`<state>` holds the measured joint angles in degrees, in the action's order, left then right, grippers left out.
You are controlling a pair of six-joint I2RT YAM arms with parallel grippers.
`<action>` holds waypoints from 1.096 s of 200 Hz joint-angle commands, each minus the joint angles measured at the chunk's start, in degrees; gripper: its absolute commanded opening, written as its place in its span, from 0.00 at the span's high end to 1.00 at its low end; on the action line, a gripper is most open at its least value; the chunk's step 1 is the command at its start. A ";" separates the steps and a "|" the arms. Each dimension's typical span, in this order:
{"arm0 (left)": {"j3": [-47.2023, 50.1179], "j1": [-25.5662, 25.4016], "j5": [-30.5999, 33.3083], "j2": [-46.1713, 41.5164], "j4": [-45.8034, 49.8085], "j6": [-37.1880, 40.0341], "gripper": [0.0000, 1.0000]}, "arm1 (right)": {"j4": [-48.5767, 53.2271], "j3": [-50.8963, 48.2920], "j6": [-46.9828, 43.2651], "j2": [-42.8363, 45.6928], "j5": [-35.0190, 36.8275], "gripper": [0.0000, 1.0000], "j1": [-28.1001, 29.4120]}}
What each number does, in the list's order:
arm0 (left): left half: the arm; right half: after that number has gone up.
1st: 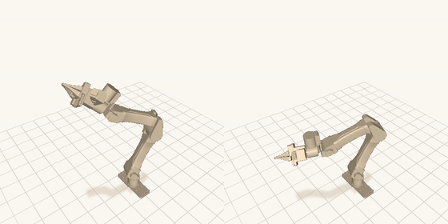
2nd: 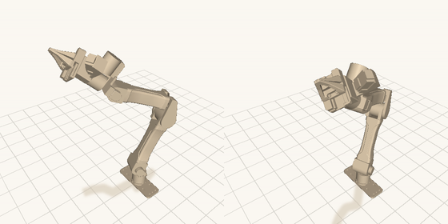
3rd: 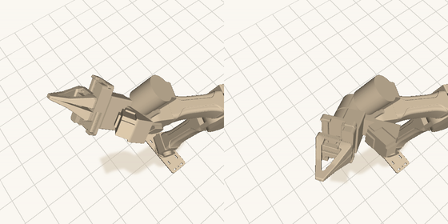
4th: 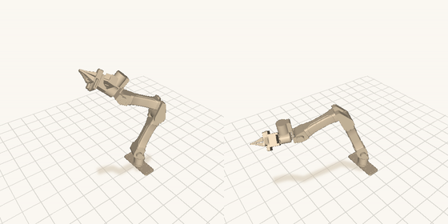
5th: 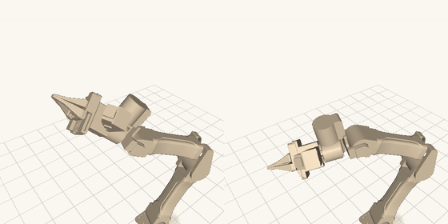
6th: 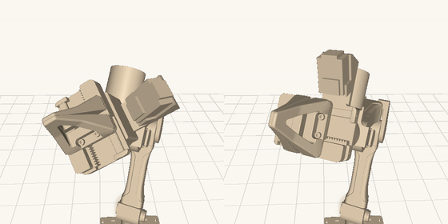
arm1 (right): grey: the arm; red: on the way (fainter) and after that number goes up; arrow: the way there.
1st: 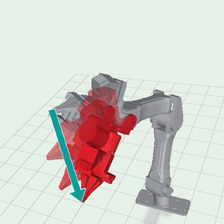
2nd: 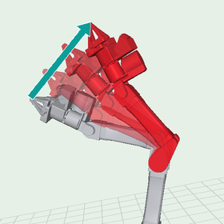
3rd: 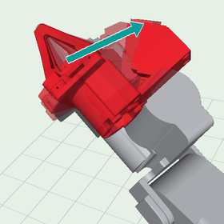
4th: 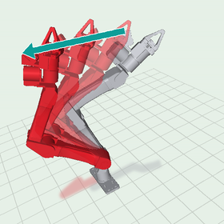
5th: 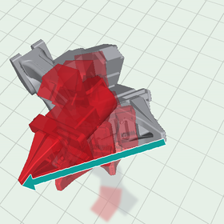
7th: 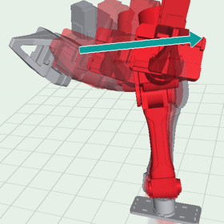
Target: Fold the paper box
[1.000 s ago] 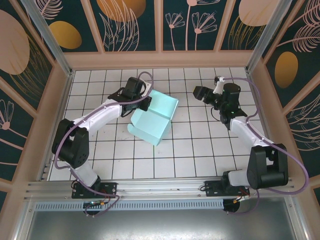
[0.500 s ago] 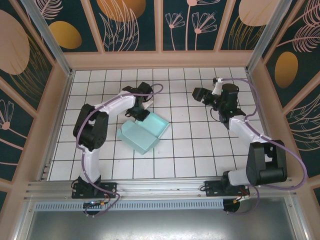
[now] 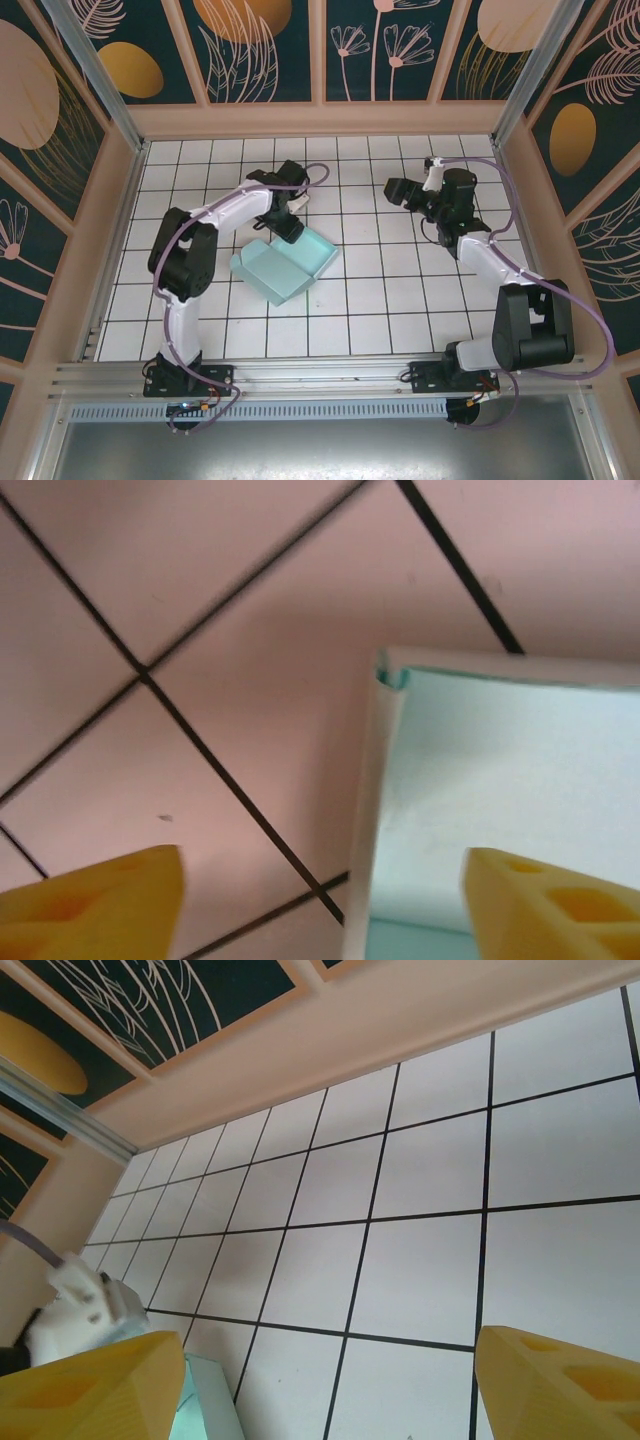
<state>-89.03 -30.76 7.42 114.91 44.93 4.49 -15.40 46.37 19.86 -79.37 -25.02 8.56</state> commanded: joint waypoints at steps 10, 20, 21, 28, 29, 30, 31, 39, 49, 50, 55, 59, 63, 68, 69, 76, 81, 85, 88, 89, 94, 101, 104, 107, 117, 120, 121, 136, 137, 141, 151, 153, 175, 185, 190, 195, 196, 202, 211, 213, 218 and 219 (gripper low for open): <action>6.87 1.38 3.52 -12.21 -17.21 -6.76 0.04 | 2.55 2.92 -4.40 -3.07 4.31 0.23 4.39; 9.81 2.99 2.80 -16.12 -22.03 -10.20 0.01 | 3.29 3.93 -5.79 -4.72 6.24 0.22 6.49; 10.00 3.21 2.65 -16.25 -22.49 -10.55 0.02 | 3.33 4.05 -5.92 -4.86 6.44 0.22 6.79; 12.36 4.69 2.71 -19.71 -25.52 -13.20 0.02 | 3.69 4.74 -6.86 -6.12 7.82 0.22 8.41; 12.69 4.98 2.87 -20.07 -25.95 -13.64 0.01 | 3.74 4.85 -6.99 -6.31 7.98 0.22 8.71; 12.98 5.22 3.04 -20.47 -26.39 -14.16 0.02 | 3.77 4.91 -7.09 -6.49 8.15 0.22 8.96; 13.13 5.51 3.26 -20.85 -26.60 -14.60 0.02 | 3.78 5.06 -7.28 -6.71 8.32 0.22 9.21; 15.93 7.69 3.88 -23.45 -29.63 -18.31 0.01 | 4.17 6.09 -8.33 -8.49 9.54 0.21 11.30; 18.81 10.41 2.95 -26.15 -32.08 -21.43 0.01 | 4.87 7.75 -9.54 -11.00 10.94 0.21 14.03; 18.94 10.66 2.95 -26.37 -32.26 -21.71 0.01 | 4.95 7.89 -9.64 -11.25 11.12 0.20 14.25; 20.33 11.75 2.99 -27.47 -33.05 -22.97 0.01 | 5.40 8.74 -10.23 -12.60 11.85 0.20 15.55; 21.32 12.56 2.97 -28.37 -33.69 -23.94 0.01 | 5.69 9.55 -10.73 -13.66 12.48 0.20 16.62; 22.25 13.18 2.95 -29.25 -34.25 -24.65 0.01 | 6.08 10.29 -11.16 -14.74 13.04 0.20 17.76; 23.35 13.95 3.02 -30.14 -34.82 -25.39 0.01 | 6.52 11.19 -11.82 -16.13 13.87 0.19 19.07; 23.54 14.05 3.07 -30.38 -34.95 -25.62 0.01 | 6.61 11.37 -11.97 -16.37 13.99 0.19 19.32; 24.92 14.84 3.21 -31.72 -35.58 -26.74 0.01 | 7.15 12.75 -12.79 -18.19 15.30 0.19 21.16; 25.86 15.23 3.21 -32.56 -36.13 -27.24 0.01 | 7.40 13.63 -13.47 -19.33 16.05 0.19 22.34; 26.43 15.57 3.29 -33.19 -36.47 -27.59 0.01 | 7.63 14.28 -14.07 -20.34 16.72 0.19 23.12; 26.88 15.80 3.16 -33.38 -36.67 -27.85 0.01 | 7.82 14.80 -14.49 -21.06 17.21 0.19 24.16; 27.06 15.85 3.14 -33.50 -36.71 -27.90 0.01 | 7.88 14.98 -14.58 -21.29 17.33 0.19 24.16; 27.42 16.03 3.20 -33.84 -36.71 -27.94 0.01 | 8.28 15.86 -15.04 -22.54 18.18 0.19 25.37; 27.68 16.17 3.85 -34.05 -36.35 -28.21 0.01 | 8.98 17.50 -15.24 -24.42 19.27 0.19 26.67; 27.76 16.17 3.92 -34.05 -36.20 -28.22 0.01 | 9.38 18.13 -15.35 -25.28 19.57 0.19 27.09; 27.84 16.24 3.80 -34.05 -36.10 -28.18 0.01 | 9.86 18.89 -15.48 -26.05 19.85 0.19 27.62; 27.80 16.25 3.03 -33.64 -35.76 -27.84 0.01 | 11.32 21.23 -16.02 -28.75 21.13 0.19 29.04; 27.70 16.21 2.89 -33.45 -35.58 -27.78 0.01 | 11.84 21.90 -16.14 -29.60 21.62 0.19 29.48; 27.69 16.19 2.79 -33.36 -35.55 -27.78 0.01 | 12.00 22.22 -16.19 -29.87 21.87 0.19 29.58; 27.86 16.19 1.52 -32.92 -35.67 -27.56 0.01 | 15.21 25.89 -17.29 -33.83 24.67 0.19 31.18; 27.86 16.18 1.44 -32.96 -35.69 -27.54 0.01 | 15.35 26.10 -17.34 -34.00 24.80 0.19 31.26; 27.94 16.21 1.33 -32.91 -35.78 -27.60 0.01 | 15.90 26.84 -17.60 -34.94 25.52 0.19 31.57; 28.19 16.24 1.08 -33.04 -36.09 -27.29 0.01 | 17.07 28.05 -17.70 -36.78 27.32 0.19 31.91; 28.21 16.26 1.10 -33.05 -36.17 -27.22 0.01 | 17.20 28.22 -17.63 -36.98 27.50 0.19 31.95; 28.36 16.25 0.87 -33.78 -36.32 -25.97 0.01 | 17.69 28.01 -16.32 -37.37 30.11 0.19 31.05; 28.00 16.26 0.85 -33.57 -35.77 -25.64 0.01 | 18.18 27.42 -15.39 -36.85 30.77 0.19 29.96; 27.83 16.22 0.89 -33.45 -35.47 -25.52 0.01 | 18.35 27.03 -14.94 -36.42 31.14 0.20 29.35; 27.65 16.19 0.88 -33.18 -35.31 -25.47 0.01 | 18.47 26.37 -14.54 -35.80 31.56 0.20 28.76; 27.62 16.23 0.91 -33.18 -35.28 -25.40 0.01 | 18.47 26.25 -14.43 -35.65 31.67 0.20 28.65; 27.47 16.26 0.88 -32.91 -35.11 -25.39 0.01 | 18.49 25.27 -13.80 -34.78 32.37 0.20 27.88; 27.48 16.22 0.59 -32.64 -35.32 -25.42 0.01 | 18.54 23.59 -12.55 -33.21 33.42 0.20 26.63; 27.42 16.23 0.43 -32.58 -35.34 -25.43 0.01 | 18.56 23.09 -12.25 -32.86 33.55 0.20 26.23; 27.44 16.26 -0.04 -32.41 -35.50 -25.47 0.01 | 18.59 21.98 -11.44 -31.87 33.79 0.21 25.32; 27.43 16.26 -0.13 -32.35 -35.55 -25.44 0.01 | 18.57 21.77 -11.16 -31.66 33.79 0.21 25.12</action>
<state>-61.47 -14.61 8.93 81.69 10.20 -21.69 1.28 71.99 5.02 -116.11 3.70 37.41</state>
